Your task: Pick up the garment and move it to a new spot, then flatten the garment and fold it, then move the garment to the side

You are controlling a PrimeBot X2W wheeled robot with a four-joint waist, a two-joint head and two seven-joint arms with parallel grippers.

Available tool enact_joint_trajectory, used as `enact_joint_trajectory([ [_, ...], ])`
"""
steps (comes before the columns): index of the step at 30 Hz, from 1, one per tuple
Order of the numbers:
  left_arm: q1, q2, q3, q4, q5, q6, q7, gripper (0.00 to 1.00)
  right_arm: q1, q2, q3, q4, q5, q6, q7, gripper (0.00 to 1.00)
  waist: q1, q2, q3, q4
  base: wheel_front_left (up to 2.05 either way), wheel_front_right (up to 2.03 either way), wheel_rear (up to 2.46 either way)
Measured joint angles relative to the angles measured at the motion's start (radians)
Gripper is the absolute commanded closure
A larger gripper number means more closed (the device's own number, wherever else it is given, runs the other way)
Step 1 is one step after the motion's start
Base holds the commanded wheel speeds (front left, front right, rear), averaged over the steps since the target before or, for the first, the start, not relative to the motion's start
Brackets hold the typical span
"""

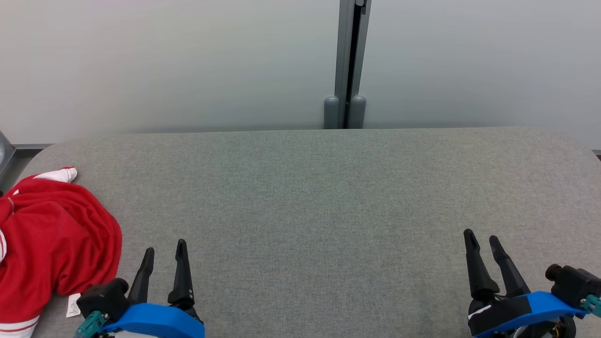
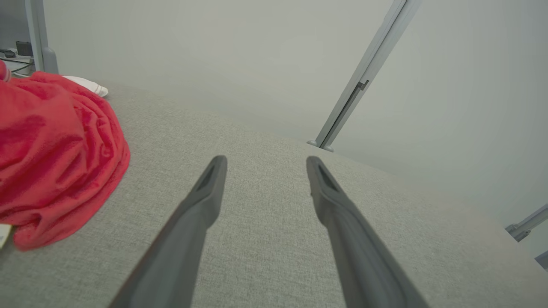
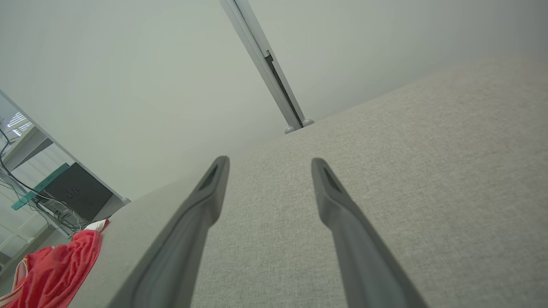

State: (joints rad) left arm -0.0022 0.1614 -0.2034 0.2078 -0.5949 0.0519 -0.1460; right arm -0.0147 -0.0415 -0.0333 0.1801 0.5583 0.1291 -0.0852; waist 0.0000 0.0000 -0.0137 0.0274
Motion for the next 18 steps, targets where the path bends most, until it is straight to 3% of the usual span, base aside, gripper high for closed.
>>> enact_joint_trajectory([
  [18, 0.021, 0.02, -0.041, -0.013, 0.113, 0.02, -0.021, 0.0, 0.008, -0.001, 0.008, 0.006, -0.152, 0.0, -0.012, 0.0, 0.0, 0.0, -0.009, 0.01, 0.0, 0.0, 0.0],
])
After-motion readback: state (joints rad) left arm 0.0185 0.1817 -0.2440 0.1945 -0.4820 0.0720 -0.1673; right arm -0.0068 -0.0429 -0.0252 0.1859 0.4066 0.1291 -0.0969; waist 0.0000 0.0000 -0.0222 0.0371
